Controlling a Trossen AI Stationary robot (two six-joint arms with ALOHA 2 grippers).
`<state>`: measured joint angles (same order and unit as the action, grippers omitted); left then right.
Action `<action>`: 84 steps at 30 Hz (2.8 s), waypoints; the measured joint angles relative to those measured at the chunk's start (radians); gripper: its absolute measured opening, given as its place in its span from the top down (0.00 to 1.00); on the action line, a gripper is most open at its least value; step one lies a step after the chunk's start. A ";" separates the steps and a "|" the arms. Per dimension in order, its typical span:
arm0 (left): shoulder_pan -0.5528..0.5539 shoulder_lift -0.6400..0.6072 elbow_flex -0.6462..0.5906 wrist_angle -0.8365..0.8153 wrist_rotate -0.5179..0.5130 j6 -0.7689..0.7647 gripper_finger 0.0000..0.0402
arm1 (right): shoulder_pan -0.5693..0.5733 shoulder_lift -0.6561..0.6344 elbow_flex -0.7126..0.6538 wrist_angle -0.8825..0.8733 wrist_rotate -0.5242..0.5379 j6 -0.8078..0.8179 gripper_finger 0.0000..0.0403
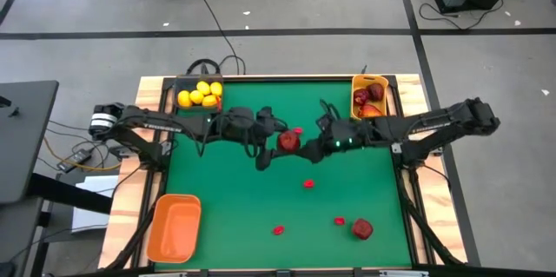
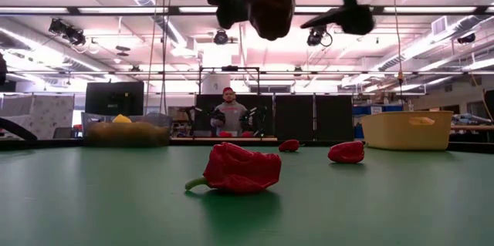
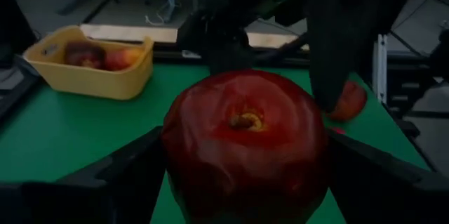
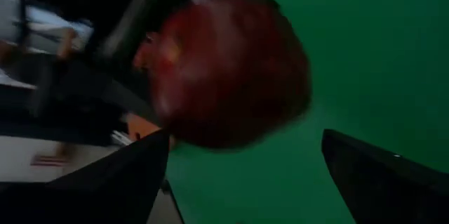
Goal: Sort produce into baskets
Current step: Put the left red apple into the yellow bin
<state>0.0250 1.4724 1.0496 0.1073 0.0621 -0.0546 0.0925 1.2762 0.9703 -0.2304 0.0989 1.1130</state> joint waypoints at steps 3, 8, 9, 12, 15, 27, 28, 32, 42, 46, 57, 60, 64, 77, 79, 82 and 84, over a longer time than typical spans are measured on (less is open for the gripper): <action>0.043 0.000 0.000 0.018 0.024 0.002 0.14 | -0.074 -0.001 0.000 0.044 -0.055 -0.021 0.02; 0.118 -0.001 0.002 0.027 0.067 -0.001 0.14 | -0.154 -0.001 -0.001 0.129 -0.120 -0.157 0.01; 0.130 -0.002 0.002 0.031 0.076 -0.002 0.14 | -0.165 -0.001 -0.002 0.136 -0.116 -0.180 0.02; 0.155 -0.001 0.002 0.053 0.085 -0.004 0.14 | -0.202 -0.001 -0.002 0.146 -0.120 -0.194 0.02; 0.162 0.006 0.002 0.080 0.084 0.003 0.14 | -0.234 -0.001 -0.002 0.147 -0.138 -0.196 0.02; 0.159 0.079 0.001 0.239 0.010 0.020 0.11 | -0.281 -0.002 -0.002 0.111 -0.111 -0.239 0.03; 0.159 0.080 0.001 0.238 0.009 0.020 0.11 | -0.284 -0.002 -0.001 0.110 -0.110 -0.246 0.03; 0.158 0.085 0.001 0.237 -0.007 0.020 0.11 | -0.296 0.000 -0.001 0.110 -0.100 -0.267 0.03; 0.159 0.124 0.000 0.299 -0.030 0.020 0.10 | -0.307 0.012 -0.001 0.102 -0.084 -0.256 0.13; 0.164 0.124 0.000 0.284 -0.029 0.006 0.09 | -0.307 0.014 -0.001 0.101 -0.077 -0.251 0.20; 0.205 0.104 0.004 0.197 -0.012 -0.054 0.01 | -0.354 0.016 0.004 0.084 -0.059 -0.255 0.23; 0.228 0.079 0.003 0.147 -0.003 -0.067 0.01 | -0.385 0.014 0.004 0.056 -0.048 -0.273 0.23; 0.262 0.057 0.003 0.050 0.033 -0.088 0.01 | -0.422 0.012 0.004 0.040 -0.044 -0.279 0.23; 0.299 0.050 0.001 -0.117 0.067 -0.103 0.01 | -0.597 -0.050 0.002 -0.439 0.173 -0.229 0.23; 0.302 0.050 0.001 -0.117 0.067 -0.089 0.01 | -0.630 -0.069 0.002 -0.509 0.220 -0.239 0.23; 0.310 0.050 0.001 -0.125 0.066 -0.076 0.01 | -0.672 -0.099 0.002 -0.619 0.273 -0.228 0.23; 0.320 0.050 0.001 -0.130 0.066 -0.072 0.01 | -0.689 -0.120 0.002 -0.682 0.309 -0.217 0.23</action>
<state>0.3446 1.5227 1.0508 -0.0230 0.1284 -0.1268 -0.5960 1.1558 0.9718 -0.9122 0.4080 0.8963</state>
